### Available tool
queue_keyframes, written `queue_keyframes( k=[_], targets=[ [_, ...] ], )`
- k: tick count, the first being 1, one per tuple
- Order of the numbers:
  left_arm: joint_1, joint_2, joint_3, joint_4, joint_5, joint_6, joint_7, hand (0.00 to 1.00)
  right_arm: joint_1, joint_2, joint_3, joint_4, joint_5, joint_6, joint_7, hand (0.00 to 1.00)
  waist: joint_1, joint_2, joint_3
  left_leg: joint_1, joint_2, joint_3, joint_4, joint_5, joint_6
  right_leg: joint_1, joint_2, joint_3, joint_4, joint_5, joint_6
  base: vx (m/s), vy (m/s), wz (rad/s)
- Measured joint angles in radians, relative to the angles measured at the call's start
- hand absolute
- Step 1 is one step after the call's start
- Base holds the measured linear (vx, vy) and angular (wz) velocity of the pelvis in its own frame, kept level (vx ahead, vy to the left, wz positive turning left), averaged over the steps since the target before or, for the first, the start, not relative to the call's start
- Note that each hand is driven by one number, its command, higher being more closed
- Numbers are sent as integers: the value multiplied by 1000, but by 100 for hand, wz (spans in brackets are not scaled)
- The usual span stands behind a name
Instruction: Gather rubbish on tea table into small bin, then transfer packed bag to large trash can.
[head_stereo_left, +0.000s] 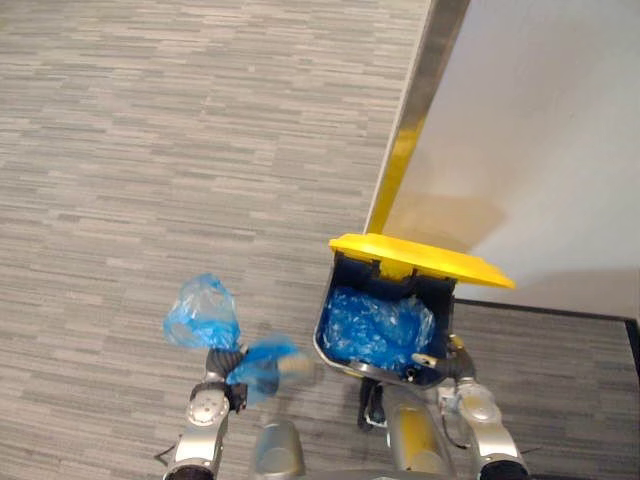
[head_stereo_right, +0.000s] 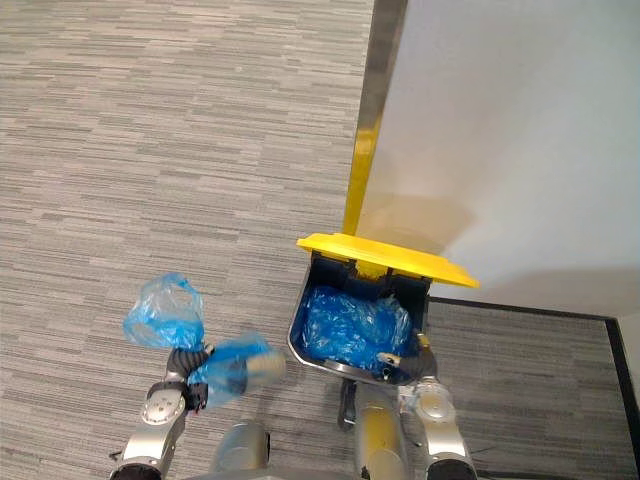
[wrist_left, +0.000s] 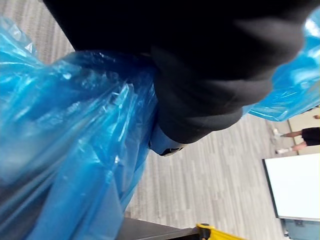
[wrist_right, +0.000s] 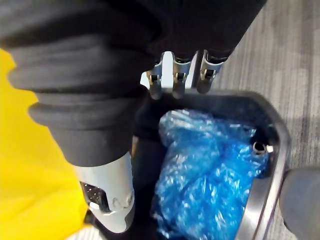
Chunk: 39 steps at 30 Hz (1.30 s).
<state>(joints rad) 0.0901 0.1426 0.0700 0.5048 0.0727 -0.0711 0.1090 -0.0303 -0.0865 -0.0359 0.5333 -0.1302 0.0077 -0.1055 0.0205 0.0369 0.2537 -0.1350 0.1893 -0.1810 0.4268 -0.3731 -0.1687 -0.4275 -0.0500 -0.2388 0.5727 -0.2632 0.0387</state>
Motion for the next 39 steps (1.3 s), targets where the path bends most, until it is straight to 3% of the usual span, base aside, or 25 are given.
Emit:
queue_keyframes(
  k=[5,9,16,25,29,36,39],
  targets=[
    [-5,30,0,1,-2,-8,1,100,-281,-65,51,80,4,-10,-4,0,24,-2,-1,-39,6,-16,-50,53,-20,-27,-3,-30,-22,41,-30,8,-70,16],
    [-22,48,0,0,-20,-34,6,100,-486,-224,53,127,15,-12,-26,0,51,-2,1,-66,6,-28,-43,65,-20,-32,-2,-37,-45,66,-46,-33,-6,8],
    [-44,75,-3,-85,-61,-70,26,100,-652,-392,94,193,59,-7,-29,0,49,6,67,-122,-2,-65,-43,90,-18,-35,16,-27,-138,112,-18,-98,8,13],
    [-41,75,-87,-222,-112,-71,16,100,-687,-441,94,192,92,-1,-26,0,40,4,97,-150,-30,-68,-19,99,-14,-35,-11,-39,-137,134,-30,33,29,7],
    [-38,85,-134,-367,-161,-75,-17,100,-687,-445,123,190,101,0,-25,0,38,4,97,-163,-38,-66,8,99,-11,-27,-25,-46,-130,135,-31,-10,31,12],
    [-146,156,-318,-549,-273,-120,-63,100,-703,-448,184,187,112,-1,-20,0,33,6,109,-163,-58,-67,38,99,-8,-14,-43,-44,-124,137,-14,-80,20,5],
    [-280,147,-439,-554,-281,-133,-65,100,-789,-448,220,188,124,-2,-16,0,14,7,156,-155,-68,-37,56,95,0,-15,-41,-4,-134,157,2,-91,74,-26]
  ],
)
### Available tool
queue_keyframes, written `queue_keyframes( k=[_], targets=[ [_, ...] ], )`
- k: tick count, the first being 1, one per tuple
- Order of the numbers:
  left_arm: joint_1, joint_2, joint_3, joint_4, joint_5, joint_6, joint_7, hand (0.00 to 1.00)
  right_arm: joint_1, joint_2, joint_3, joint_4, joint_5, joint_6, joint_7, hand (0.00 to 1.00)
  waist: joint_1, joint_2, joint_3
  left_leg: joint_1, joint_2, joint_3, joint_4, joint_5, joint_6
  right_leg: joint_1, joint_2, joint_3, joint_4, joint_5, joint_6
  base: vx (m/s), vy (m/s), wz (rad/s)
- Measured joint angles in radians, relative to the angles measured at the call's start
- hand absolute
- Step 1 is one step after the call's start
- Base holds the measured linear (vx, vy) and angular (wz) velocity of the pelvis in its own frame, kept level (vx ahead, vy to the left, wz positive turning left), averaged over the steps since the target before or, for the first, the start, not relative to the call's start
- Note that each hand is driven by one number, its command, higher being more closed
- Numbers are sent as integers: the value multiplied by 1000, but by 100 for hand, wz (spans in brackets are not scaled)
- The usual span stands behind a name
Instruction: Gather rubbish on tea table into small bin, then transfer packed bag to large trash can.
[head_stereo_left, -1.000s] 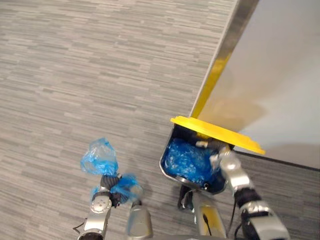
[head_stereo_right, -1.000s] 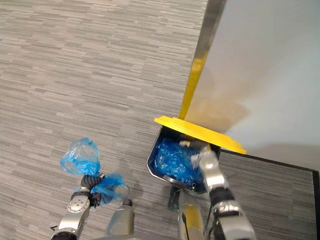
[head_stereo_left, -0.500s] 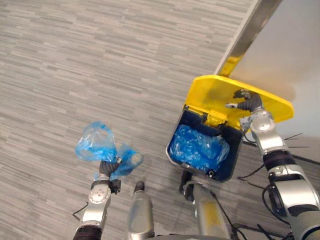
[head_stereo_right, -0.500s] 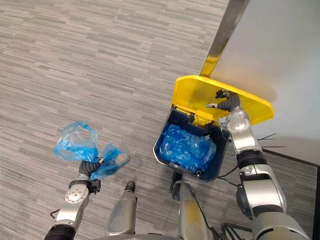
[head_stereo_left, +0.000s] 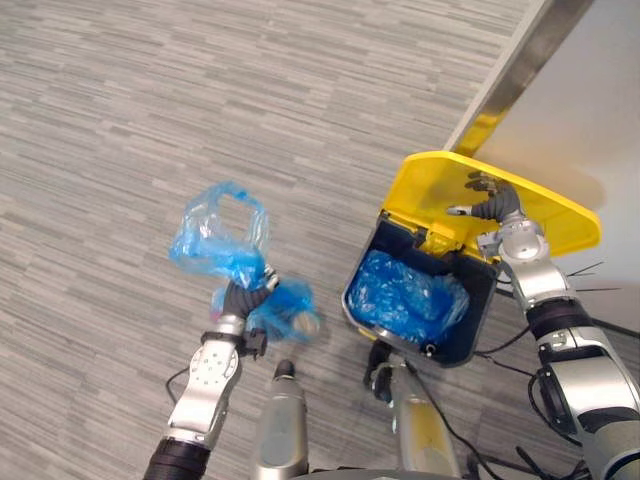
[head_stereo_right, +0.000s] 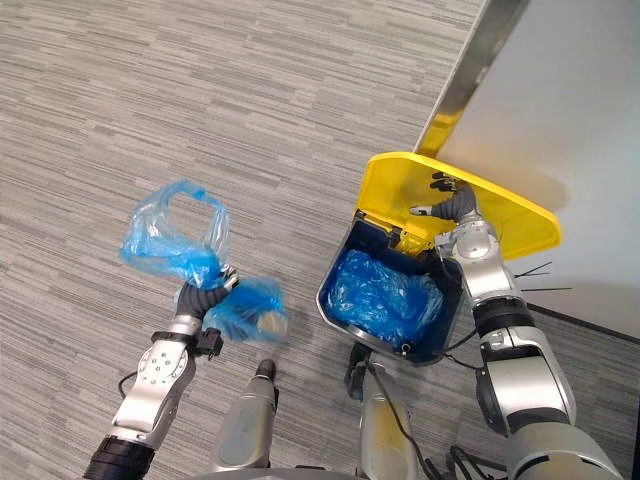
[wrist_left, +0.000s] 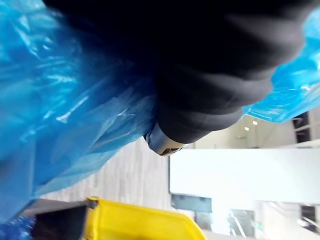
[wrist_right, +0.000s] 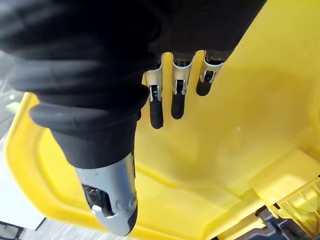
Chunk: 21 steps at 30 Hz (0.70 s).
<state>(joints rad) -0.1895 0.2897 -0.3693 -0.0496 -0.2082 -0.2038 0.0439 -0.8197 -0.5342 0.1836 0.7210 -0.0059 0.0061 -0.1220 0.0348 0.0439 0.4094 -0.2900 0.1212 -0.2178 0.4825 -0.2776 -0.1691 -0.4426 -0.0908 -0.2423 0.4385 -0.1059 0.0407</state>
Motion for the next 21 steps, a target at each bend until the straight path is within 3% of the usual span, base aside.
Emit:
queue_keyframes(
  k=[6,8,17,21],
  targets=[
    [-240,-78,-110,79,10,-3,14,100,-156,0,80,0,0,-8,18,0,-38,5,73,-26,-7,92,63,-27,43,-42,11,87,-7,44,22,-32,93,-41],
    [-344,-92,-110,223,52,1,46,100,-214,-2,114,-1,-2,-32,19,0,-75,6,100,-60,-15,99,96,-39,57,-67,8,99,-4,60,11,1,88,-13],
    [-570,-121,-110,644,159,54,100,100,-338,-74,145,0,-5,-39,6,0,-91,8,113,-229,-19,122,177,-57,70,-220,9,123,-5,99,-2,22,32,-10],
    [-621,-176,-112,800,237,86,110,100,-367,-75,191,-79,-5,-39,-9,0,-93,8,113,-320,5,147,238,-86,73,-298,24,145,-11,119,3,16,28,-26]
  ],
)
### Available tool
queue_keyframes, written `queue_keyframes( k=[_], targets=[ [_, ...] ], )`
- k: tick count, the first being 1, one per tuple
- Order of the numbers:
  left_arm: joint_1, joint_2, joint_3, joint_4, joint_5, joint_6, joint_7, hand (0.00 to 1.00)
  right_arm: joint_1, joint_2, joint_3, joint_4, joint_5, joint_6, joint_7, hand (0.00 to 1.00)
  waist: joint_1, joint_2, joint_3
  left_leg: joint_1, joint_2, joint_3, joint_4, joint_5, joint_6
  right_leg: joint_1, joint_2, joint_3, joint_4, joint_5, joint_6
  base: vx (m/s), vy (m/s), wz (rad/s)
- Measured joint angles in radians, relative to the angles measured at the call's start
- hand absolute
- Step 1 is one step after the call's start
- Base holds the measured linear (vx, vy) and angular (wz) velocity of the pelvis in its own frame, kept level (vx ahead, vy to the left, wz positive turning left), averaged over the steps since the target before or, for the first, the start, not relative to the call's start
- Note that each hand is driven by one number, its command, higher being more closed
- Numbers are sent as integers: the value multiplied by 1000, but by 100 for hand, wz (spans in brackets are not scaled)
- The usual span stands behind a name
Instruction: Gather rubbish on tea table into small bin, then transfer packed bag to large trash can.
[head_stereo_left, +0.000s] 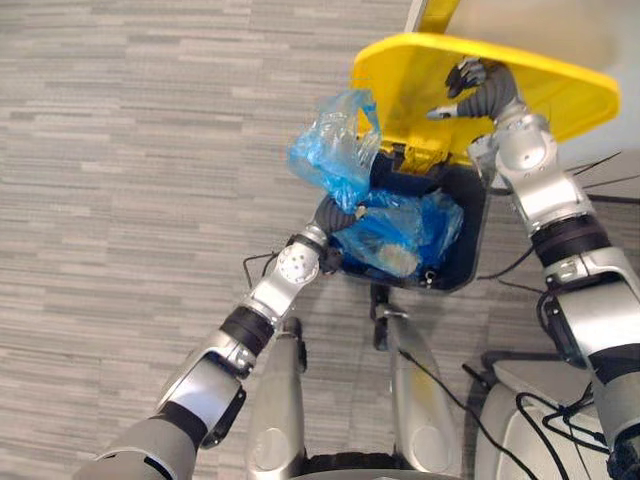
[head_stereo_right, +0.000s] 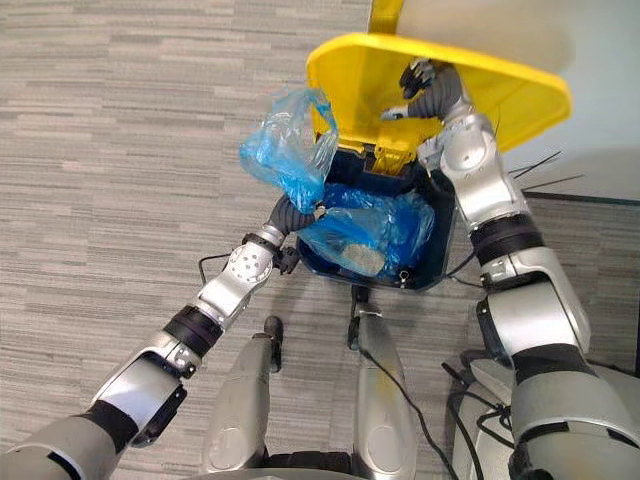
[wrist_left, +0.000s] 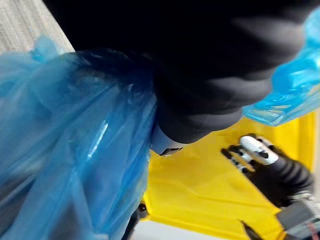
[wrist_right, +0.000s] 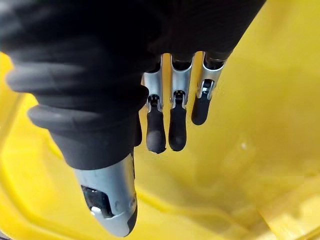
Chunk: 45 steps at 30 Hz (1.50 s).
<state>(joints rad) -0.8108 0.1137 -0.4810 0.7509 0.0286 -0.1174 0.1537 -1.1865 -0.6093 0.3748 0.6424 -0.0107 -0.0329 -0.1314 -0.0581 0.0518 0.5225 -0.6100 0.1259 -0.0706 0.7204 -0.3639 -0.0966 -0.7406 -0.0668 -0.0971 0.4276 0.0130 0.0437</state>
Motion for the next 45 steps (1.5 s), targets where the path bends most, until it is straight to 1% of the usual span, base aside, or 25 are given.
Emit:
queue_keyframes(
  k=[1,5,9,13,18,20,23,25,27,28,29,30,31,32,33,34,35,36,37,38,39,40,42,43,45],
  targets=[
    [0,-16,0,19,19,5,0,0,0,0,1,-34,1,0,-1,0,-3,0,0,-21,5,3,16,-7,-1,-16,3,0,2,3,-1,21,35,-29],
    [-26,-81,3,46,80,25,-2,0,0,5,1,-211,14,-2,-18,0,-4,1,1,-108,33,17,86,-41,1,-92,21,5,29,8,-9,30,21,-20],
    [-40,-102,17,65,101,31,-7,0,0,22,11,-269,31,-8,-23,0,-4,0,4,-118,36,30,100,-50,5,-107,22,14,43,4,-15,47,19,-7],
    [-34,-100,54,65,114,44,-18,0,0,52,11,-270,40,-8,-41,0,-3,0,4,-118,38,42,105,-55,13,-107,18,18,46,1,-20,39,18,0],
    [-34,-95,62,51,123,45,-16,0,7,68,10,-272,38,-7,-41,0,-3,0,4,-109,38,52,121,-65,18,-107,14,24,75,-12,-39,38,9,-1],
    [-32,-82,62,24,125,45,-15,0,21,72,10,-291,35,-7,-40,0,-2,-1,3,-105,38,60,121,-65,18,-107,13,31,77,-12,-39,30,3,-5],
    [-21,-50,72,-54,125,43,-14,0,70,74,10,-335,25,-7,-40,0,10,-1,3,-83,38,76,119,-65,18,-97,13,44,85,-12,-39,30,-6,-7],
    [14,-27,97,-120,121,40,3,0,121,73,6,-344,7,-6,-39,0,16,-1,3,-52,39,75,114,-65,19,-68,12,43,84,-17,-32,33,-15,3],
    [74,-1,102,-187,118,30,5,0,192,72,-10,-360,0,-5,-37,0,20,-2,1,-4,36,74,96,-65,19,-24,8,39,84,-25,-27,11,-16,16],
    [124,27,105,-238,116,22,5,0,252,69,-37,-402,-3,-6,-37,0,22,-1,-1,23,32,74,75,-63,18,1,-1,34,85,-33,-33,42,-55,31],
    [193,52,126,-300,87,11,4,0,337,65,-88,-466,-10,-10,-36,0,20,-1,-1,70,31,80,44,-55,8,37,-17,26,85,-44,-17,38,-51,33],
    [209,57,131,-311,83,10,4,0,357,63,-98,-473,-10,-12,-36,0,21,-1,-2,76,31,80,38,-50,6,45,-20,24,85,-47,-17,23,-65,38],
    [284,74,150,-346,66,-4,1,0,438,58,-136,-487,-18,-29,-36,0,24,-4,-32,88,26,77,11,-40,6,56,-28,14,85,-57,-19,18,-51,34],
    [366,96,169,-377,41,-13,-2,0,523,51,-174,-493,-25,-36,-35,0,31,-6,-64,103,17,70,-16,-25,2,67,-40,4,86,-69,-11,49,-62,41],
    [404,109,181,-386,28,-18,-3,0,561,47,-197,-491,-31,-38,-35,0,31,-6,-65,124,11,66,-31,-14,3,87,-45,-3,87,-76,-15,120,-57,49],
    [478,133,218,-397,3,-24,-12,0,635,45,-241,-479,-32,-38,-30,0,34,-6,-65,170,3,50,-59,0,-5,130,-57,-21,93,-94,-28,123,-60,57],
    [551,153,265,-398,-30,-26,-26,0,700,44,-286,-460,-32,-38,-17,0,35,-6,-65,213,-3,38,-78,9,-5,177,-66,-40,97,-110,-27,98,-57,54],
    [584,161,292,-398,-47,-27,-31,0,734,42,-308,-452,-33,-39,-15,0,36,-6,-65,235,-4,33,-86,15,-9,200,-69,-47,97,-116,-31,62,-71,54],
    [648,177,350,-398,-82,-31,-47,0,794,40,-351,-436,-39,-39,-4,0,43,-5,-66,267,-7,24,-95,26,-10,244,-77,-63,99,-129,-29,18,-52,43],
    [681,185,379,-399,-108,-37,-55,0,822,40,-370,-427,-39,-39,5,0,44,-5,-66,284,-8,20,-96,26,-10,264,-77,-70,102,-136,-23,3,-65,43],
    [746,196,441,-398,-141,-45,-67,0,880,41,-403,-419,-40,-39,10,0,53,-8,-69,314,-9,16,-95,26,-10,294,-77,-73,114,-149,-22,-37,-46,27],
    [809,206,495,-397,-160,-45,-73,0,930,50,-426,-416,-41,-39,22,0,66,-15,-83,334,-16,15,-96,26,-9,307,-87,-72,131,-160,-8,-44,-45,19],
    [895,210,564,-395,-175,-45,-92,0,980,67,-449,-393,-44,-41,42,0,75,-17,-87,371,-25,11,-102,24,-6,340,-98,-72,142,-170,8,-83,-32,17],
    [950,210,601,-392,-175,-44,-105,0,1003,89,-453,-366,-60,-40,51,0,77,-25,-92,399,-34,13,-112,27,0,362,-108,-70,140,-176,20,-112,-20,13],
    [1013,208,630,-382,-173,-43,-116,0,1031,111,-453,-347,-73,-41,72,0,83,-33,-106,426,-40,26,-129,28,11,379,-112,-59,130,-177,37,-99,-1,-10]
  ],
)
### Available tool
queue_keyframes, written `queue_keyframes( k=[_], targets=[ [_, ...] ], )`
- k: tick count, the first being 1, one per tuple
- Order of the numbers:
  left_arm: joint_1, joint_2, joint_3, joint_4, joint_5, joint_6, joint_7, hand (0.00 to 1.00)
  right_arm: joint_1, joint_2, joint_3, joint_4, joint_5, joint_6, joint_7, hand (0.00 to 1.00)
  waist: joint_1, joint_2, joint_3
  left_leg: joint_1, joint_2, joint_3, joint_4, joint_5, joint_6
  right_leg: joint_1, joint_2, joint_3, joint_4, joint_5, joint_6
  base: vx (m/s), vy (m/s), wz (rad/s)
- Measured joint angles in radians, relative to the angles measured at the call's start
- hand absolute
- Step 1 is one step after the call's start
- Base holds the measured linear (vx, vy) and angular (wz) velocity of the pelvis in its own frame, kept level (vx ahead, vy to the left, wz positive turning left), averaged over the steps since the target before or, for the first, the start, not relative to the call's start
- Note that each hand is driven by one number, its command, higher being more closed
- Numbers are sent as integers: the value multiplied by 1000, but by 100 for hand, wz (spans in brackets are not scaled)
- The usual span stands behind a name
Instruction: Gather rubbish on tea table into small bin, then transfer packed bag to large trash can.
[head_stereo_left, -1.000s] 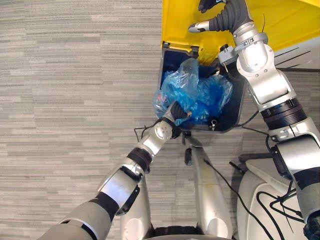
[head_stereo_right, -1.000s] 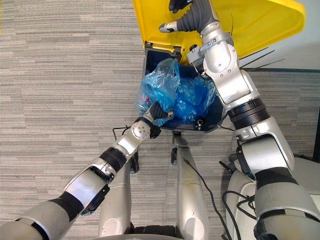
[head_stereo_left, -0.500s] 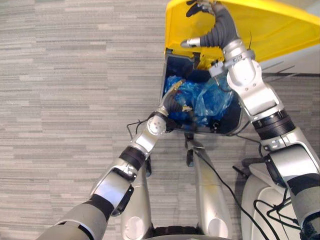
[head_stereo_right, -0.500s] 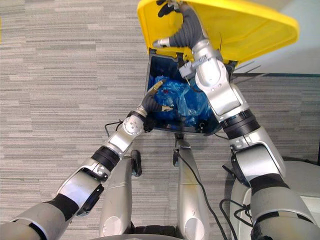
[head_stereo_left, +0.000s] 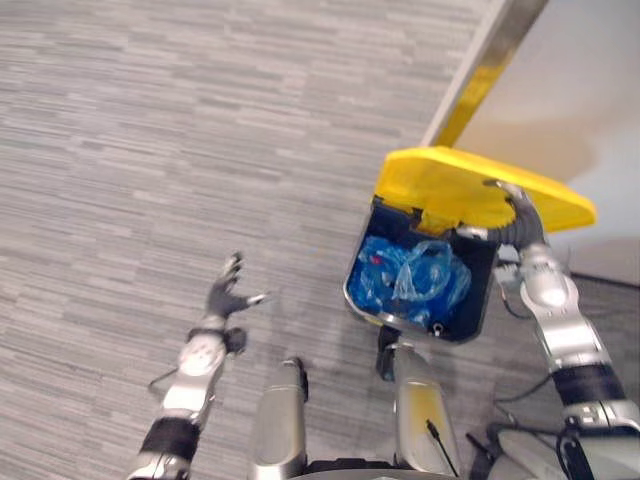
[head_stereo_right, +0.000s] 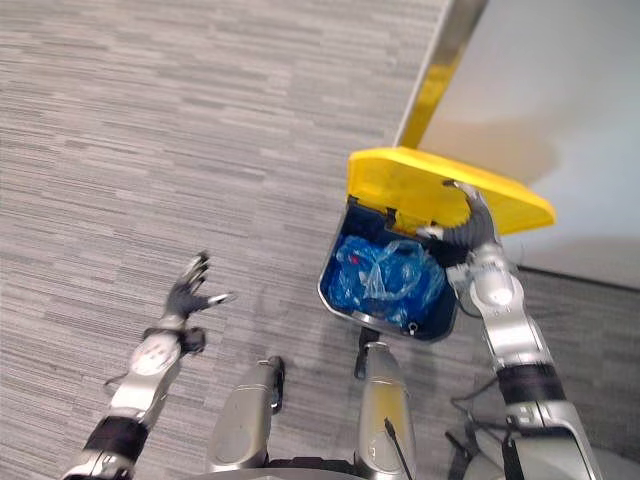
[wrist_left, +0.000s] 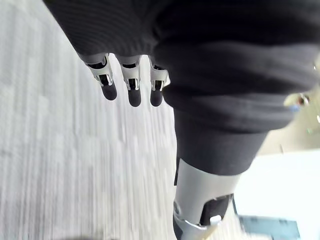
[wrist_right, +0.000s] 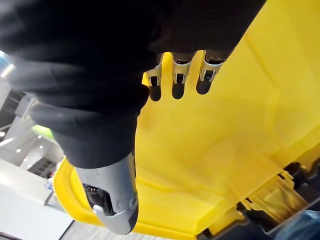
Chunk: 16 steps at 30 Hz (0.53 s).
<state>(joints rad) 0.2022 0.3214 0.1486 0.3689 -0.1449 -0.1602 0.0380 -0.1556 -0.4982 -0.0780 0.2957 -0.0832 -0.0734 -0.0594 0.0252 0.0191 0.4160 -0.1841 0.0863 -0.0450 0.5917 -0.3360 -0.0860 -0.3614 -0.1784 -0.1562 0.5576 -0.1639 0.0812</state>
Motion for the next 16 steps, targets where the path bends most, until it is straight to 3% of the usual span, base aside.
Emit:
queue_keyframes(
  k=[3,4,6,8,9,10,11,12,13,14,16],
  targets=[
    [95,-9,44,24,1,8,-18,0,85,15,1,4,-8,-5,35,0,18,-22,-16,28,2,27,0,6,2,23,2,4,-51,42,19,-129,41,-28],
    [117,-28,59,32,0,12,-18,0,126,22,1,10,-8,-7,46,0,18,-15,-33,26,14,35,-24,31,18,35,0,-8,-90,45,39,-205,22,-20],
    [143,-63,91,47,1,23,-19,0,177,53,8,42,-11,-19,64,0,11,-47,-55,31,21,66,-105,92,30,-16,-23,10,110,22,0,-186,-33,-14],
    [165,-95,96,53,2,33,-37,0,248,107,14,107,-27,-20,87,0,-2,-77,-95,57,20,69,-204,158,16,25,-34,8,331,-21,-30,-60,-95,-1],
    [173,-102,96,51,3,34,-40,0,266,117,18,117,-39,-21,91,0,-7,-88,-110,54,20,69,-217,167,10,48,-41,8,353,-19,-31,-49,-166,-10],
    [179,-119,98,48,10,39,-40,0,315,135,17,120,-47,-21,102,0,-8,-109,-137,36,23,71,-225,174,-4,85,-48,4,326,-48,-10,-90,-181,-18],
    [170,-143,97,49,12,50,-43,0,336,140,9,123,-56,-21,107,0,-11,-96,-146,18,39,65,-241,186,-26,101,-16,-32,262,-50,-8,-123,-194,-35],
    [176,-171,94,32,23,56,-60,0,367,155,3,122,-72,-21,107,0,-5,-66,-185,8,83,64,-313,200,-43,142,50,-45,88,-82,25,-79,-170,-43],
    [185,-175,95,20,24,51,-61,0,378,158,5,121,-77,-23,108,0,0,-72,-198,2,88,74,-346,216,-40,150,48,-47,61,-118,10,-42,-180,-51],
    [183,-176,96,27,31,46,-60,0,392,161,0,133,-77,-29,108,0,-8,-99,-215,6,60,95,-385,275,-60,178,39,-55,-37,-178,-43,-28,-183,-45],
    [160,-206,88,60,40,57,-62,0,380,154,-23,221,-77,-21,107,0,-7,-44,-240,27,91,73,-458,303,-44,193,107,-38,-152,-93,-61,-49,-100,-43]
  ],
)
